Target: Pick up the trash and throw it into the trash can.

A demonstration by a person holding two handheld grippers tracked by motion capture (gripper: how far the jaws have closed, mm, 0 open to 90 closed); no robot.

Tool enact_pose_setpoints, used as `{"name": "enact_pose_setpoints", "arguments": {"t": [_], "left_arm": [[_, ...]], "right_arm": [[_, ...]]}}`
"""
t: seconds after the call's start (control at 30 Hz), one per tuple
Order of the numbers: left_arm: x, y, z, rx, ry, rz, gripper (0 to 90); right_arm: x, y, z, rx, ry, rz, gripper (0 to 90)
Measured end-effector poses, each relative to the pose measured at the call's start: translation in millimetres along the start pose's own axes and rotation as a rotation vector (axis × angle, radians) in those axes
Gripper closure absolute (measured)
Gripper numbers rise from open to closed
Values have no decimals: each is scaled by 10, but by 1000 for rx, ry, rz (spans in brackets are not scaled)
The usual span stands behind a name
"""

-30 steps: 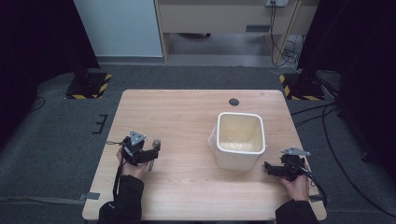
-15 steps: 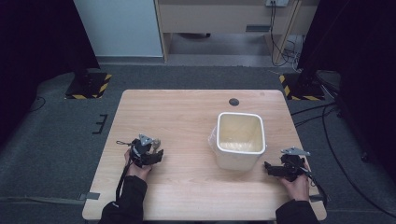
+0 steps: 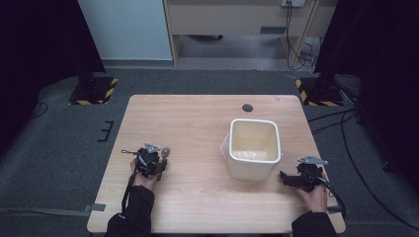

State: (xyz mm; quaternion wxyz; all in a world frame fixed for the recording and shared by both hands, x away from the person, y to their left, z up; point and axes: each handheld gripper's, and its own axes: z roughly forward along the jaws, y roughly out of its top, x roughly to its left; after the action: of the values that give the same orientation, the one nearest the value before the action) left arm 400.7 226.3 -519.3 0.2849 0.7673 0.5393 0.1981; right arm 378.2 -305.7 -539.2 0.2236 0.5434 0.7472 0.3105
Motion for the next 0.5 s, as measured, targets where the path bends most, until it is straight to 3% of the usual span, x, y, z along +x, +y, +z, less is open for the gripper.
{"name": "enact_pose_setpoints", "arguments": {"t": [0.2, 0.3, 0.47, 0.5], "left_arm": [[-7, 1, -7, 4, -3, 5, 765], [-3, 1, -10, 1, -4, 0, 783], [16, 25, -90, -49, -7, -14, 783], [22, 42, -157, -86, -9, -18, 783]], "right_arm": [[0, 0, 0, 0, 0, 0, 3], [0, 0, 0, 0, 0, 0, 3], [0, 0, -1, 0, 0, -1, 3], [1, 0, -2, 2, 1, 0, 3]]}}
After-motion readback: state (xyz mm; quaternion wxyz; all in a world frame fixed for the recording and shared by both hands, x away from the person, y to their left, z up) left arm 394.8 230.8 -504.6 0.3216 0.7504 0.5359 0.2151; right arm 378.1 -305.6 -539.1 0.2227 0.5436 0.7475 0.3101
